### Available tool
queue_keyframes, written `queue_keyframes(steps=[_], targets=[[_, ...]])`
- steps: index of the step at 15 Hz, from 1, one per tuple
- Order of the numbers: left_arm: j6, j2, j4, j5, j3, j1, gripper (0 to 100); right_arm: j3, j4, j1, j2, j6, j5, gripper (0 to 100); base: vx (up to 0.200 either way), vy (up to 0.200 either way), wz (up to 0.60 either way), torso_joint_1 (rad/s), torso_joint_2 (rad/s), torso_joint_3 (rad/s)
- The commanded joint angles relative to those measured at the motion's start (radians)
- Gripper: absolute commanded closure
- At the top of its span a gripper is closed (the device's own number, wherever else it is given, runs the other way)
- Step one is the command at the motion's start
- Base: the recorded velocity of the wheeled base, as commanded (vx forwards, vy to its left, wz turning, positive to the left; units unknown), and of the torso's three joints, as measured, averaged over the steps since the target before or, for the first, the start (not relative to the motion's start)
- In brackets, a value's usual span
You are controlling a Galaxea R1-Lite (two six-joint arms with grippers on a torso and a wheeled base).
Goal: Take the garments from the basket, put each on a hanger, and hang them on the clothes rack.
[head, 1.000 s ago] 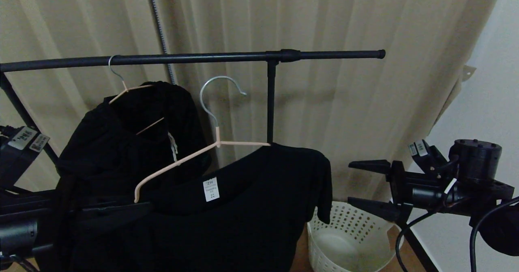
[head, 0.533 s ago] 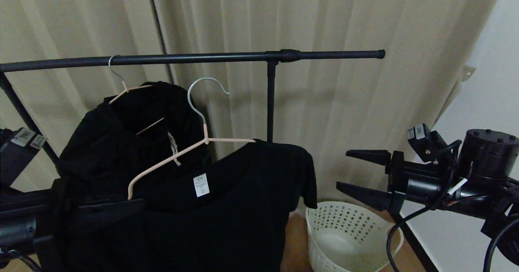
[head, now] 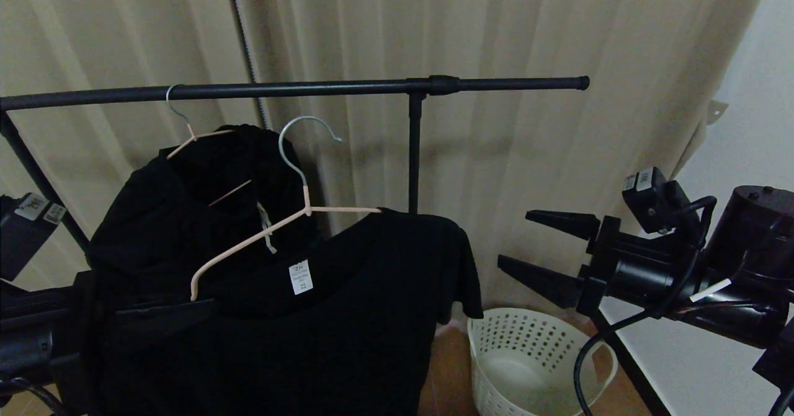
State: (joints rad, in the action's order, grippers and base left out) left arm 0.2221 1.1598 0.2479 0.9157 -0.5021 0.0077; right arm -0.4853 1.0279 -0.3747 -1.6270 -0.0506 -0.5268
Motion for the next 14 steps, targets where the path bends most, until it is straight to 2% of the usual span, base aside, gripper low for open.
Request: queue_keyframes(steps=[1, 3, 8, 10, 14], targets=[[-0.006, 0.000, 0.001, 0.000, -0.003, 0.012, 100, -0.002, 0.000, -0.023, 0.024, 0.008, 0.014, 0, 0.000, 0.000, 0.00, 0.000, 0.00, 0.000], [-0.033, -0.002, 0.001, 0.000, -0.003, 0.020, 100, -0.013, -0.002, -0.026, 0.024, 0.009, 0.054, 0, 0.000, 0.000, 0.00, 0.000, 0.00, 0.000], [-0.037, -0.002, 0.008, 0.000, -0.007, 0.018, 100, -0.009, -0.002, -0.027, 0.024, 0.009, 0.057, 0, 0.000, 0.000, 0.00, 0.000, 0.00, 0.000], [-0.064, 0.003, 0.048, -0.005, -0.004, 0.026, 100, -0.006, -0.002, -0.027, 0.022, 0.008, 0.057, 0, 0.000, 0.000, 0.00, 0.000, 0.00, 0.000], [-0.130, 0.023, 0.108, -0.112, -0.013, 0.046, 100, -0.007, -0.002, -0.027, 0.021, 0.008, 0.059, 0, 0.000, 0.000, 0.00, 0.000, 0.00, 0.000]])
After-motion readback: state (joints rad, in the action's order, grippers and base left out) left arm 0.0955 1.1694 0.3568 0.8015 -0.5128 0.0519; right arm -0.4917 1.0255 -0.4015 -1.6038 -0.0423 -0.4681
